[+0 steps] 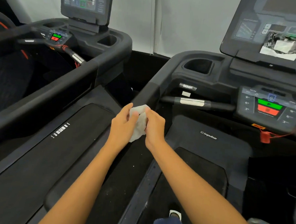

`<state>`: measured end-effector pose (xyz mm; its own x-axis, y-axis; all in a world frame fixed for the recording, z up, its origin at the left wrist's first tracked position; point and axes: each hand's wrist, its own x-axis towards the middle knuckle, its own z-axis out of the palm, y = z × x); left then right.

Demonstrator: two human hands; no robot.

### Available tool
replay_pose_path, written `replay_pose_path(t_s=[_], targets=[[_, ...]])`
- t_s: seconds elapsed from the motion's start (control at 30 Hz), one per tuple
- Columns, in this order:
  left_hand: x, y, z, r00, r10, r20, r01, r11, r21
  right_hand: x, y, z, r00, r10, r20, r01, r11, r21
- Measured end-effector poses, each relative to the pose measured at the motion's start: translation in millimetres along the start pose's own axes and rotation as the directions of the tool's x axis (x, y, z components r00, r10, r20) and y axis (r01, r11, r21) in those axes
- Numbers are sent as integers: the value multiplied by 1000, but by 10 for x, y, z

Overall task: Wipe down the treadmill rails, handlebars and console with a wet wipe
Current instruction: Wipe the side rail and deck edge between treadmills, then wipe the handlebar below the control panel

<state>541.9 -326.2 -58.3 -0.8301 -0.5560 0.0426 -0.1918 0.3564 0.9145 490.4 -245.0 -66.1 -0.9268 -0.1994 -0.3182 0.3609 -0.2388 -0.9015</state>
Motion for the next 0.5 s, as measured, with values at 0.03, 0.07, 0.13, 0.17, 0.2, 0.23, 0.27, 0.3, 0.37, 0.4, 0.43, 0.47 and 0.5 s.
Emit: replay_pose_path(t_s=[0.03, 0.07, 0.13, 0.17, 0.2, 0.23, 0.27, 0.3, 0.37, 0.4, 0.43, 0.47, 0.5], targets=[[62, 32, 138, 999, -6, 53, 7, 1000, -2, 37, -27, -88, 998, 65, -2, -64, 993, 99], [127, 56, 285, 995, -2, 96, 1, 1000, 15, 73, -49, -193, 995, 103, -16, -98, 978, 183], [255, 92, 587, 991, -2, 134, -5, 999, 53, 166, -100, -446, 981, 175, -79, -141, 938, 318], [314, 114, 740, 989, -14, 145, 6, 998, 55, 233, -134, -587, 970, 213, -115, -155, 913, 378], [360, 145, 893, 986, -29, 163, 24, 999, 35, 314, -170, -739, 957, 246, -154, -162, 894, 418], [404, 172, 1047, 983, -38, 181, 38, 999, 6, 412, -200, -896, 940, 269, -207, -160, 888, 431], [442, 206, 1195, 981, -35, 190, 40, 999, -20, 516, -218, -1058, 925, 261, -277, -139, 909, 394], [481, 231, 1337, 981, -28, 194, 37, 998, -45, 607, -230, -1211, 915, 200, -350, -98, 953, 287], [553, 278, 1591, 980, -17, 200, 44, 991, -128, 729, -229, -1476, 905, -94, -414, 67, 995, -80], [587, 306, 1706, 979, -22, 201, 59, 982, -182, 774, -218, -1590, 888, -248, -387, 162, 957, -242], [623, 328, 1818, 979, -29, 202, 78, 969, -235, 818, -223, -1687, 869, -356, -344, 234, 908, -348], [654, 355, 1923, 977, -35, 208, 95, 954, -284, 870, -244, -1782, 847, -433, -308, 288, 861, -419], [684, 390, 2028, 976, -35, 217, 105, 941, -322, 947, -276, -1874, 823, -491, -286, 327, 821, -468]])
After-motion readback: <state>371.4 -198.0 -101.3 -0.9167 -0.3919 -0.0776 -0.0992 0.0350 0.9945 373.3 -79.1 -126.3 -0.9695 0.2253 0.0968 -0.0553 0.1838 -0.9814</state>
